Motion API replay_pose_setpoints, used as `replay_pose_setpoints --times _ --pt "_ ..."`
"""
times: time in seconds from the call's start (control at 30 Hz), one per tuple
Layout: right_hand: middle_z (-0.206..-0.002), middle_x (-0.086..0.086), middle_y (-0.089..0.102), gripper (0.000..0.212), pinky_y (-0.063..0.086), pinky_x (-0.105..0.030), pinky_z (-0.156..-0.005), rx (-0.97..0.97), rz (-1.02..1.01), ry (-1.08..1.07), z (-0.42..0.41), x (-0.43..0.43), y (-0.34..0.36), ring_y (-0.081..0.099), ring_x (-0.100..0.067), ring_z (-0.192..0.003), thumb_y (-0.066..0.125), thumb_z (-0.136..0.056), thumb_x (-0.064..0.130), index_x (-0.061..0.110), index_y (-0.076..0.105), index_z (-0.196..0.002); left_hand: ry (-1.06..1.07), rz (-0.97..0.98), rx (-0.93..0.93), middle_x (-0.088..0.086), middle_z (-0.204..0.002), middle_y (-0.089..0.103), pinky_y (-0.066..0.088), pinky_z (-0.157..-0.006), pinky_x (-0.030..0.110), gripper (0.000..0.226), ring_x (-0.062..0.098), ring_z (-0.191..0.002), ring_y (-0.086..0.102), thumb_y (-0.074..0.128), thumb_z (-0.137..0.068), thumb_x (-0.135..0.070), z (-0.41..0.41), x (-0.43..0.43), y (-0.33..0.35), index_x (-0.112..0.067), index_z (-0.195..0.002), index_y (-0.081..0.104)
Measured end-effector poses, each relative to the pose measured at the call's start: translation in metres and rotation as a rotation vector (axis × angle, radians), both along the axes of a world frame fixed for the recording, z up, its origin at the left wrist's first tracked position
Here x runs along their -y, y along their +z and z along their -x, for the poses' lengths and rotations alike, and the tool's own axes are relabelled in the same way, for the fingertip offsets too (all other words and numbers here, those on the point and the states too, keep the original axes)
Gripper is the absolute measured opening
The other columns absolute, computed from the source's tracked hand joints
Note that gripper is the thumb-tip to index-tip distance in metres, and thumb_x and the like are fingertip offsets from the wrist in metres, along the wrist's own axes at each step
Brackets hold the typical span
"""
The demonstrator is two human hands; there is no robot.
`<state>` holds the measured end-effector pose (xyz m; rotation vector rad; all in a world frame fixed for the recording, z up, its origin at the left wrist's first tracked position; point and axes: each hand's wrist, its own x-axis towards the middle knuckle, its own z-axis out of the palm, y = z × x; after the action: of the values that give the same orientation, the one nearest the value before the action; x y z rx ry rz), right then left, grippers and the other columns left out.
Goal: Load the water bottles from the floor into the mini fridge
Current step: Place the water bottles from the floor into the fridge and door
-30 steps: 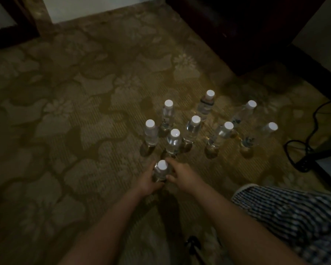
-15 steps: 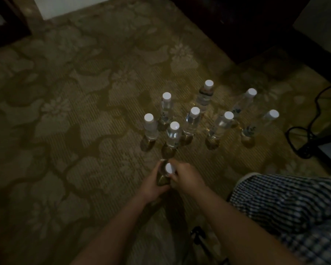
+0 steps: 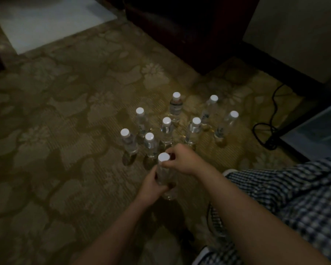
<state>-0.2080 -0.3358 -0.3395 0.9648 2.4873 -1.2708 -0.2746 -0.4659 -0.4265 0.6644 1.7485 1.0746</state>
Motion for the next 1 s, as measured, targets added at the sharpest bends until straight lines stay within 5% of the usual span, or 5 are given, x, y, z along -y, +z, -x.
replay_pose_setpoints --times 0.27,0.43,0.57,0.77,1.0 --pt "-0.062 0.008 0.052 0.025 0.032 -0.019 -0.051 -0.090 -0.162 -0.023 -0.041 -0.039 0.090 0.047 -0.003 -0.055 0.065 -0.084 0.032 0.024 0.054 -0.063 -0.126 -0.131 -0.118 -0.010 -0.106 0.065 0.054 -0.089 0.030 0.048 0.011 -0.106 0.063 0.079 -0.069 -0.014 -0.016 -0.054 0.075 -0.040 -0.101 0.054" --pt "-0.077 0.006 0.057 0.020 0.038 -0.021 -0.058 -0.196 -0.275 -0.157 -0.084 -0.059 0.128 0.051 -0.007 -0.067 0.065 -0.083 0.040 0.020 0.060 -0.085 -0.209 -0.186 -0.159 -0.009 -0.114 0.064 0.052 -0.094 0.036 0.049 0.011 -0.109 0.060 0.080 -0.066 -0.025 -0.038 -0.095 0.131 -0.044 -0.102 0.052" --pt "-0.102 0.005 0.063 0.038 0.050 -0.032 -0.079 -0.243 -0.358 -0.254 -0.120 -0.079 0.152 0.059 -0.013 -0.093 0.066 -0.080 0.045 0.021 0.060 -0.109 -0.307 -0.258 -0.201 -0.010 -0.106 0.066 0.053 -0.089 0.031 0.045 0.011 -0.104 0.062 0.079 -0.068 -0.018 -0.061 -0.131 0.174 -0.038 -0.100 0.054" --pt "-0.102 0.008 0.066 0.034 0.052 -0.040 -0.085 -0.258 -0.491 -0.369 -0.183 -0.108 0.189 0.061 -0.010 -0.094 0.065 -0.081 0.047 0.024 0.061 -0.105 -0.502 -0.351 -0.298 -0.016 -0.099 0.064 0.051 -0.080 0.021 0.046 0.004 -0.096 0.061 0.080 -0.068 -0.022 -0.103 -0.181 0.218 -0.040 -0.101 0.053" --pt "-0.097 0.007 0.066 0.028 0.053 -0.035 -0.083 -0.351 -0.449 -0.541 -0.253 -0.149 0.217 0.061 -0.009 -0.092 0.065 -0.082 0.044 0.023 0.061 -0.101 -0.630 -0.441 -0.434 -0.016 -0.102 0.065 0.054 -0.085 0.029 0.056 0.005 -0.100 0.061 0.083 -0.063 -0.030 -0.164 -0.253 0.253 -0.035 -0.111 0.056"
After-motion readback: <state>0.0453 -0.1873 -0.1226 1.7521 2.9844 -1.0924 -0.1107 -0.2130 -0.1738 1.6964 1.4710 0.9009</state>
